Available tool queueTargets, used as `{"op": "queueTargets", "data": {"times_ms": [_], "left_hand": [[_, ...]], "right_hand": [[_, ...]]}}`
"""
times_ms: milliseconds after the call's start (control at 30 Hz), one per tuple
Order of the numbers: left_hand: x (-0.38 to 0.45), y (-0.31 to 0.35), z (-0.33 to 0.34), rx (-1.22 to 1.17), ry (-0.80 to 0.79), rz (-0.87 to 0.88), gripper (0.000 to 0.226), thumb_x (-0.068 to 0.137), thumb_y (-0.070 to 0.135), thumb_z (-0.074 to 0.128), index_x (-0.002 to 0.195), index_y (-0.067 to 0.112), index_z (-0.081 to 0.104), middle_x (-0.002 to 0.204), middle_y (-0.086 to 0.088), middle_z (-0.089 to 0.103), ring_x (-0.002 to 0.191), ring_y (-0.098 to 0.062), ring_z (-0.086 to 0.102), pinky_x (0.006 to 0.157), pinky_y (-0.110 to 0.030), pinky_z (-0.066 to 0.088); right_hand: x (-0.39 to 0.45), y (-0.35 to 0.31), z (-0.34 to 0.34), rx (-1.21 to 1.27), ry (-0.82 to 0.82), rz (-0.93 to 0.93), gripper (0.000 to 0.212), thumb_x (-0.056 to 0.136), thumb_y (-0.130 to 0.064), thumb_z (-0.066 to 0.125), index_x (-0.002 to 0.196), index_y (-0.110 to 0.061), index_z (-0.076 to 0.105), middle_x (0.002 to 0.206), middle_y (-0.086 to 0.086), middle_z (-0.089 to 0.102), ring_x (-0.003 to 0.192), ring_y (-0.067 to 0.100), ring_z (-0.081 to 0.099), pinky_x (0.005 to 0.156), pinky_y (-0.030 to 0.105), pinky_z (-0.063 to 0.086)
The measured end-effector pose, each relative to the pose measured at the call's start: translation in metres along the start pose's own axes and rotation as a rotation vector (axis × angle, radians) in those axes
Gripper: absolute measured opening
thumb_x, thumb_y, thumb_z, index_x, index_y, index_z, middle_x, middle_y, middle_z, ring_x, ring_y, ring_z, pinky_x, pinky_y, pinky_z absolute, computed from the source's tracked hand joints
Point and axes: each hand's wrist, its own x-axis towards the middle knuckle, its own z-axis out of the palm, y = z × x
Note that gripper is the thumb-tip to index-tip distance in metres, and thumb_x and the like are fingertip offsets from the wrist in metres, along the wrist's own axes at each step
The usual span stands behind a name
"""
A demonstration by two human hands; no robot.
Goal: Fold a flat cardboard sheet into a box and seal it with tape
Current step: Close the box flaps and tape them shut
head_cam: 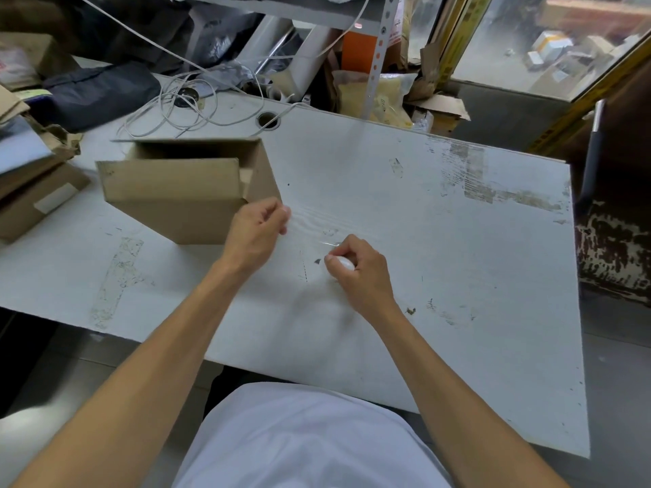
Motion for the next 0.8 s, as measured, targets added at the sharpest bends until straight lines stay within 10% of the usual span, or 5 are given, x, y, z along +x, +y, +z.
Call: {"op": "queueTargets", "data": {"times_ms": [133, 433, 500, 567, 800], "left_hand": [[-0.011, 0.001, -0.01, 0.141, -0.098, -0.015, 0.044, 0.098, 0.039, 0.053, 0.066, 0.009, 0.058, 0.054, 0.012, 0.053, 0.052, -0.007, 0.043, 0.057, -0.03, 0.033], [-0.024, -0.027, 0.015, -0.084, -0.171, -0.222, 0.025, 0.092, 0.006, 0.065, 0.072, -0.008, 0.06, 0.078, -0.014, 0.06, 0.07, -0.024, 0.066, 0.08, -0.043, 0.06], [-0.023, -0.02, 0.015, -0.197, -0.222, -0.302, 0.021, 0.092, -0.009, 0.06, 0.109, 0.004, 0.06, 0.091, -0.018, 0.058, 0.069, -0.026, 0.065, 0.086, -0.044, 0.06], [-0.023, -0.021, 0.014, -0.281, -0.274, -0.36, 0.077, 0.089, -0.013, 0.06, 0.148, 0.027, 0.029, 0.111, -0.02, 0.051, 0.068, -0.025, 0.064, 0.084, -0.041, 0.06], [-0.023, -0.026, 0.013, -0.325, -0.23, -0.448, 0.054, 0.062, 0.004, 0.071, 0.114, 0.011, 0.055, 0.114, -0.013, 0.046, 0.083, -0.019, 0.053, 0.066, -0.024, 0.052]], "right_hand": [[0.002, -0.004, -0.015, 0.355, -0.001, 0.146, 0.01, 0.086, -0.01, 0.066, 0.08, -0.01, 0.059, 0.08, -0.003, 0.063, 0.082, 0.017, 0.066, 0.073, 0.051, 0.061], [0.0, -0.007, -0.021, 0.465, 0.105, 0.143, 0.012, 0.093, -0.007, 0.061, 0.082, -0.01, 0.056, 0.074, 0.001, 0.061, 0.065, 0.01, 0.058, 0.063, 0.031, 0.051], [0.002, -0.005, -0.024, 0.473, 0.112, 0.145, 0.014, 0.092, -0.009, 0.062, 0.079, -0.014, 0.057, 0.071, -0.002, 0.061, 0.064, 0.011, 0.057, 0.068, 0.036, 0.048], [0.003, -0.002, -0.026, 0.491, 0.113, 0.146, 0.014, 0.091, -0.01, 0.063, 0.079, -0.015, 0.057, 0.071, -0.002, 0.062, 0.063, 0.012, 0.057, 0.069, 0.036, 0.047], [0.004, -0.004, -0.023, 0.495, 0.093, 0.118, 0.01, 0.082, -0.02, 0.065, 0.076, -0.017, 0.058, 0.07, -0.004, 0.062, 0.064, 0.01, 0.058, 0.064, 0.03, 0.048]]}}
